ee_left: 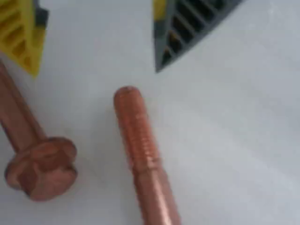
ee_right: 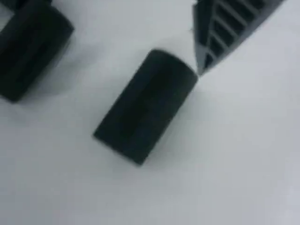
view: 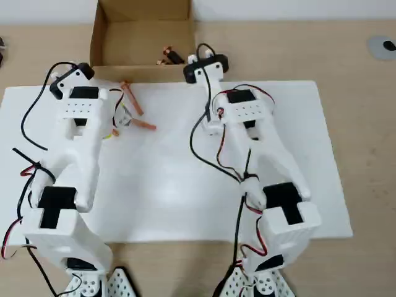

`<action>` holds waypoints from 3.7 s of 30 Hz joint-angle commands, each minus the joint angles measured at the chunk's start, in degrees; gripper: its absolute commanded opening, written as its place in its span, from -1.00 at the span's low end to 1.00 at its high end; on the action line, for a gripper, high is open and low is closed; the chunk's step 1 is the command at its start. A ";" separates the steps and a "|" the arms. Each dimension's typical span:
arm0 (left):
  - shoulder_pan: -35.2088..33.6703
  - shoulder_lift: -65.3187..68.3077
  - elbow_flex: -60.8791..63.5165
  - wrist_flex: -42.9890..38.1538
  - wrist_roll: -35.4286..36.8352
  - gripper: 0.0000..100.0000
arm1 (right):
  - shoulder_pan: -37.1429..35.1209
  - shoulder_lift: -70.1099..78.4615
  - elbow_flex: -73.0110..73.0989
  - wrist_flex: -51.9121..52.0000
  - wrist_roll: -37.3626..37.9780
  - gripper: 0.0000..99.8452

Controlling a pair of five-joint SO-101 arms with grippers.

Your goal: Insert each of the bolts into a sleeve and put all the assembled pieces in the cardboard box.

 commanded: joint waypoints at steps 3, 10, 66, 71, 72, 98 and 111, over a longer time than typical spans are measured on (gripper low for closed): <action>0.62 -3.21 -0.09 -0.70 0.00 -0.65 | -0.40 -0.66 -0.31 -1.93 -3.34 -0.08; -1.93 -3.21 0.09 -0.62 3.52 -0.65 | 0.66 -0.75 -0.40 0.53 -16.62 -0.08; -0.44 -3.21 5.27 -4.40 6.07 -0.65 | -0.84 6.64 -9.80 -0.70 -16.88 -0.64; -0.35 -3.21 5.19 -4.40 6.07 -0.65 | -2.51 6.64 -9.54 -0.35 -17.14 -0.64; -0.35 -3.21 5.19 -4.40 6.07 -0.65 | -2.51 6.64 -9.54 -0.35 -17.23 -0.64; -0.53 -3.21 5.01 -4.22 6.07 -0.65 | -2.51 6.64 -5.93 1.67 -22.33 -0.80; -0.70 -3.30 5.01 -4.04 5.98 -0.65 | -2.59 12.53 -11.30 5.80 -22.15 -0.82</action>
